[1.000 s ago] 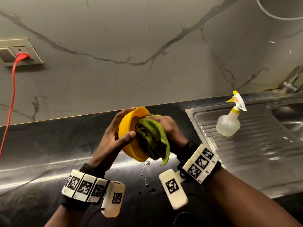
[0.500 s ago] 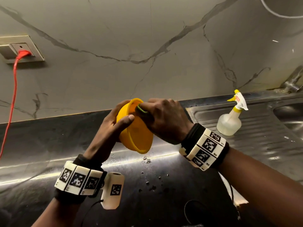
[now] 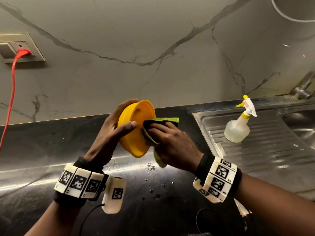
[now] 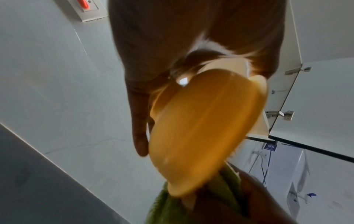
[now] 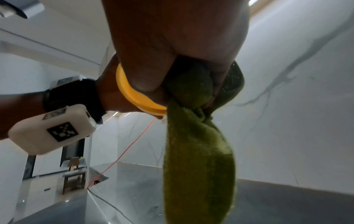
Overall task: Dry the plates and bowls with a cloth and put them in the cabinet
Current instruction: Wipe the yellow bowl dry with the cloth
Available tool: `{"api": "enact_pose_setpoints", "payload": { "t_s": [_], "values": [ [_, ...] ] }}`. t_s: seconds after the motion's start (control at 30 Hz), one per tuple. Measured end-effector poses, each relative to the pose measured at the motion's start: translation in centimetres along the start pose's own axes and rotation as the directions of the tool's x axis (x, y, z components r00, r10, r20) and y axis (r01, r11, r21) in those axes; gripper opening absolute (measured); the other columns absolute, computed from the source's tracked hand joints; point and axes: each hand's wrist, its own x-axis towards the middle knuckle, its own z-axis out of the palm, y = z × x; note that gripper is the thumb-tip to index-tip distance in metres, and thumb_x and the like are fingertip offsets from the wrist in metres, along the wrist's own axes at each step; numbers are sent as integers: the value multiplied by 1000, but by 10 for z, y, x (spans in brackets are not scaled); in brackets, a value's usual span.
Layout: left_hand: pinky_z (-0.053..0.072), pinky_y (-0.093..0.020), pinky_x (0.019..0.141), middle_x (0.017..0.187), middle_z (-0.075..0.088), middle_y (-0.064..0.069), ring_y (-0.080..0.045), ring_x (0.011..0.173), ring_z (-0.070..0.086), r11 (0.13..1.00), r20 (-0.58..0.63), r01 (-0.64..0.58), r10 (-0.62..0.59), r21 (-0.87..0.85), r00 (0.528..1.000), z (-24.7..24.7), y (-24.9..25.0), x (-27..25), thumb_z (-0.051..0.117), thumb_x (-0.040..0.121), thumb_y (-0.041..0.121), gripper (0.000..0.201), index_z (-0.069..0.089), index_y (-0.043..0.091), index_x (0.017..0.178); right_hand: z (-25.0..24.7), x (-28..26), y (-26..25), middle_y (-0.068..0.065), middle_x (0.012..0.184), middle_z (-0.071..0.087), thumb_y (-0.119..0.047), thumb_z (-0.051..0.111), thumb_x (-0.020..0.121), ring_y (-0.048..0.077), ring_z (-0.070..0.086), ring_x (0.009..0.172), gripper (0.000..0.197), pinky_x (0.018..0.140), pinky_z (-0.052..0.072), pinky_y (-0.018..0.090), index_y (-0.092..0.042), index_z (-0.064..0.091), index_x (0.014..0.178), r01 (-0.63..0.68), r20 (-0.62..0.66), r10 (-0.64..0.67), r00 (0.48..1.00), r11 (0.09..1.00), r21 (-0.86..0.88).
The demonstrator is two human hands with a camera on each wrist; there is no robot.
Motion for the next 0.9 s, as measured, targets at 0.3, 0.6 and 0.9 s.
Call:
{"api": "enact_pose_setpoints", "payload": {
  "t_s": [0.3, 0.6, 0.9],
  "values": [
    [56, -49, 82, 127, 61, -14, -36, 113, 61, 981, -247, -126, 88, -144, 965, 14, 1, 7, 62, 70, 48, 55, 59, 26, 120, 3, 4, -55, 9, 122, 67, -8, 70, 82, 20, 62, 113, 38, 93, 51, 39, -3, 67, 120, 27, -132, 82, 988, 744, 668],
    [55, -41, 85, 118, 66, -5, -33, 109, 64, 986, -210, -146, 128, -75, 969, 12, -5, 4, 62, 69, 46, 46, 64, 34, 113, 9, 8, -39, 7, 109, 67, -13, 67, 86, 22, 59, 98, 27, 74, 52, 41, -7, 68, 113, 92, -67, -69, 995, 885, 457],
    [55, -37, 81, 120, 67, -5, -28, 108, 65, 981, -211, -139, 109, -135, 971, 15, -4, 7, 63, 67, 46, 55, 63, 25, 118, 7, 5, -39, 7, 109, 68, -11, 66, 85, 22, 62, 93, 28, 72, 53, 40, -7, 68, 113, 67, -79, -35, 996, 885, 461]
  ]
}}
